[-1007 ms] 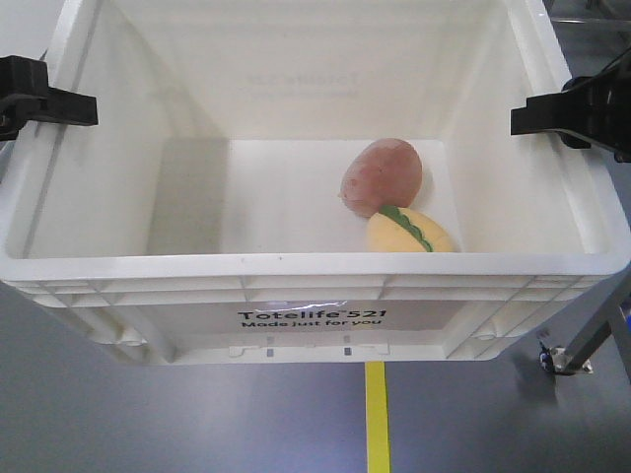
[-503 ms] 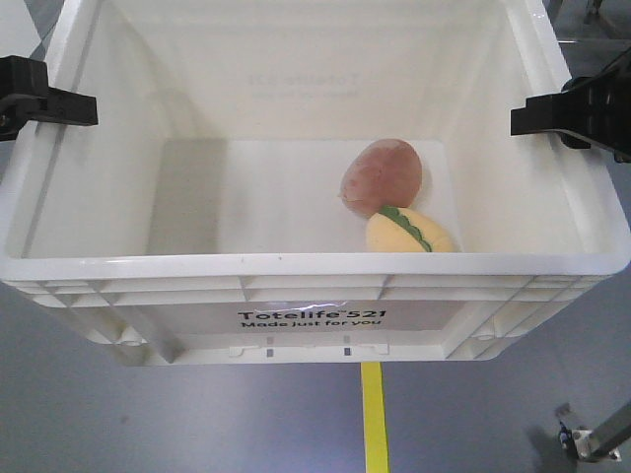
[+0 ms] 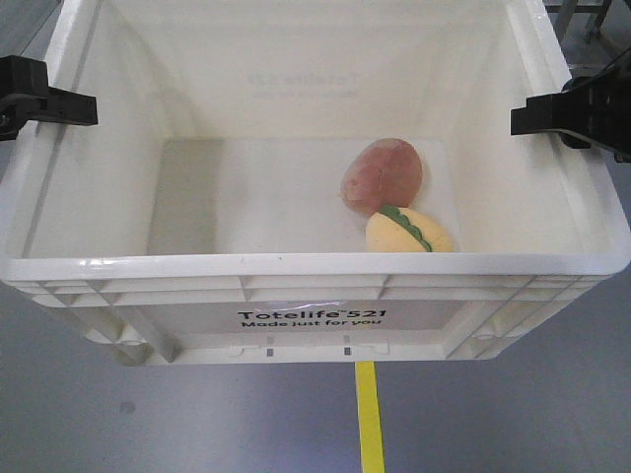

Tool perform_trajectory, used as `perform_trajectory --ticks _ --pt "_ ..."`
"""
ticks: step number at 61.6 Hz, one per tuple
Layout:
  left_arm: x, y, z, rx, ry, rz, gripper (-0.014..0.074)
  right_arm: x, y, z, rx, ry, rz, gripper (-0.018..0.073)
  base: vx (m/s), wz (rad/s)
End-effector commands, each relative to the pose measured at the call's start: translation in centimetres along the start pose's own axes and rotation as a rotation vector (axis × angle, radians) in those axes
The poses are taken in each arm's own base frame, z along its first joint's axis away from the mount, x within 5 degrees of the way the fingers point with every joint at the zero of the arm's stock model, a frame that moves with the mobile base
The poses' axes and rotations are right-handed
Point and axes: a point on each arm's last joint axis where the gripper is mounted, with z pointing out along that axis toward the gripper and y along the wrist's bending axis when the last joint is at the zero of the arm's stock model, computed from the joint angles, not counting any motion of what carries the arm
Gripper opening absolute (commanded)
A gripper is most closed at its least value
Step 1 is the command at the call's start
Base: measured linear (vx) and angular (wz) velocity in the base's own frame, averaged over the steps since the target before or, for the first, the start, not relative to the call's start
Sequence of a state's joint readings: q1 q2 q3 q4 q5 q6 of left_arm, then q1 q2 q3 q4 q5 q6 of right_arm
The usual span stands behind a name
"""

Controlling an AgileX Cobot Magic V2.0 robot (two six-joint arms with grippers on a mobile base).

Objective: Place moving items into box and shelve
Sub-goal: 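Keep holding the crate with both grippers while driving onward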

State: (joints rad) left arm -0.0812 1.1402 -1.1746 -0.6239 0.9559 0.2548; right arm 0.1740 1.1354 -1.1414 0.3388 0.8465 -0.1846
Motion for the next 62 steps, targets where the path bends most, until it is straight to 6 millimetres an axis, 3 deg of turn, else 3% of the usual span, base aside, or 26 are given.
perform_trajectory --ticks 1,62 --pt "-1.72 -2.34 -1.92 0.136 -0.170 -0.044 0.0003 -2.04 1.66 -2.41 -0.099 -0.191 0.027 -0.0006 0.47 -0.06" --pt "-1.72 -2.34 -1.92 0.136 -0.170 -0.044 0.0003 -2.05 1.65 -2.42 -0.099 -0.192 0.027 -0.0006 0.42 -0.08"
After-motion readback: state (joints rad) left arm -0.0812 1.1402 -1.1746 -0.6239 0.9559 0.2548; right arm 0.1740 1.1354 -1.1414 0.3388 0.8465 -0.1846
